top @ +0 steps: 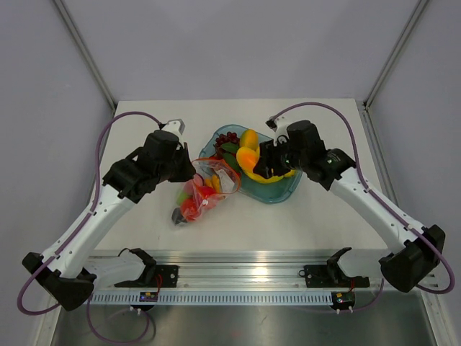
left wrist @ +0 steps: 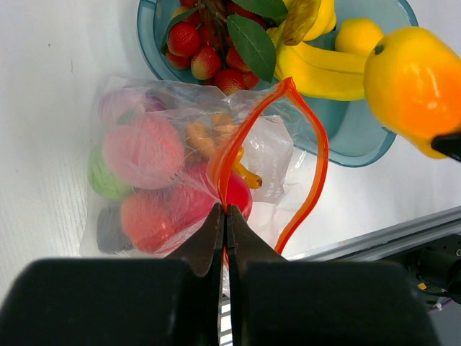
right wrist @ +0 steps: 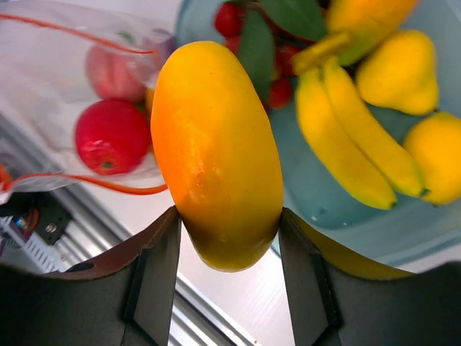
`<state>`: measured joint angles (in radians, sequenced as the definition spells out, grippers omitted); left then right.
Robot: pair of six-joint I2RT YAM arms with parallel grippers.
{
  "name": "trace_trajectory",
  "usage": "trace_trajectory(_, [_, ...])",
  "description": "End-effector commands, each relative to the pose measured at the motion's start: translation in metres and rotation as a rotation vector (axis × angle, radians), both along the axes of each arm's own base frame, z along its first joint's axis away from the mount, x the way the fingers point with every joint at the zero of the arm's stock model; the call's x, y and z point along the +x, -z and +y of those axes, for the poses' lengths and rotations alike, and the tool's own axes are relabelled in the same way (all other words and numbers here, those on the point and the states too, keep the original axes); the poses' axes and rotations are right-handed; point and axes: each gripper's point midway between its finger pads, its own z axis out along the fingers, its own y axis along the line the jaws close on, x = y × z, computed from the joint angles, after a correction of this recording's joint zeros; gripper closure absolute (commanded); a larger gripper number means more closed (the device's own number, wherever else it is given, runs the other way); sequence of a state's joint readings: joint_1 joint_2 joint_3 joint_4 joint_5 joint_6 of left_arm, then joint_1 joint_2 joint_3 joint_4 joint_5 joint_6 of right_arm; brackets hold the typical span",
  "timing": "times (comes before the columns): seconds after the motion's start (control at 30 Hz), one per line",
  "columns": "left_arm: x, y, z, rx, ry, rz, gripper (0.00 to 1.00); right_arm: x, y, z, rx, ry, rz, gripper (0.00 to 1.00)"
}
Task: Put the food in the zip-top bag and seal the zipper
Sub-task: Pick up the fake fruit from the bin, then place the fake fruit in the zipper food storage bag.
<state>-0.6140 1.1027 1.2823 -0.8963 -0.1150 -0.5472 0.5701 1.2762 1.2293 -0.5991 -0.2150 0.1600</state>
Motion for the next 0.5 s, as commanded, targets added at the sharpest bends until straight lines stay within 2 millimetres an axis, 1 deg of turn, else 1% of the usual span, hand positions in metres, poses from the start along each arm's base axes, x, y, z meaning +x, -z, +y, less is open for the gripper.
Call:
trace_trajectory(0.0, [0.01, -0.012, -0.008, -0.04, 0.005, -0.045, 1.0, -0.024, -0.025, 0.036, 0.04, -0.124, -0.017, 0.65])
trace_trajectory(0.03, [0.01, -0.013, -0.008, -0.041, 0.005, -0.046, 1.0, -0.026, -0.032, 0.042, 0.045, -0.14, -0.03, 0.65])
trace_trajectory(0.1, [0.009, -0.015, -0.007, -0.045, 0.006, -0.051, 1.0, -0.03, -0.029, 0.055, 0.038, -0.173, -0.024, 0.65])
trace_trajectory(0.13, [0.008, -0.015, -0.007, -0.044, 0.007, -0.05, 1.0, -0.029, -0.032, 0.06, 0.043, -0.181, -0.03, 0.65])
trace_trajectory(0.2, [0.008, -0.015, -0.007, -0.045, 0.009, -0.049, 1.0, -0.029, -0.028, 0.071, 0.041, -0.207, -0.018, 0.65])
trace_trajectory(0.23, [0.007, -0.016, -0.007, -0.047, 0.008, -0.05, 1.0, -0.03, -0.032, 0.078, 0.048, -0.224, -0.025, 0.65])
trace_trajectory(0.3, [0.007, -0.016, -0.006, -0.044, 0.006, -0.048, 1.0, -0.03, -0.024, 0.089, 0.038, -0.254, -0.005, 0.65])
trace_trajectory(0.33, [0.007, -0.016, -0.006, -0.044, 0.006, -0.048, 1.0, -0.032, -0.021, 0.099, 0.035, -0.278, 0.008, 0.64])
trace_trajectory(0.4, [0.006, -0.017, -0.006, -0.047, 0.005, -0.05, 1.0, -0.029, -0.015, 0.107, 0.027, -0.291, 0.019, 0.64])
trace_trajectory(0.43, [0.005, -0.017, -0.005, -0.046, 0.006, -0.051, 1.0, -0.029, -0.011, 0.117, 0.025, -0.31, 0.029, 0.64])
trace_trajectory(0.47, [0.005, -0.018, -0.005, -0.047, 0.007, -0.052, 1.0, -0.027, -0.009, 0.122, 0.027, -0.314, 0.037, 0.64])
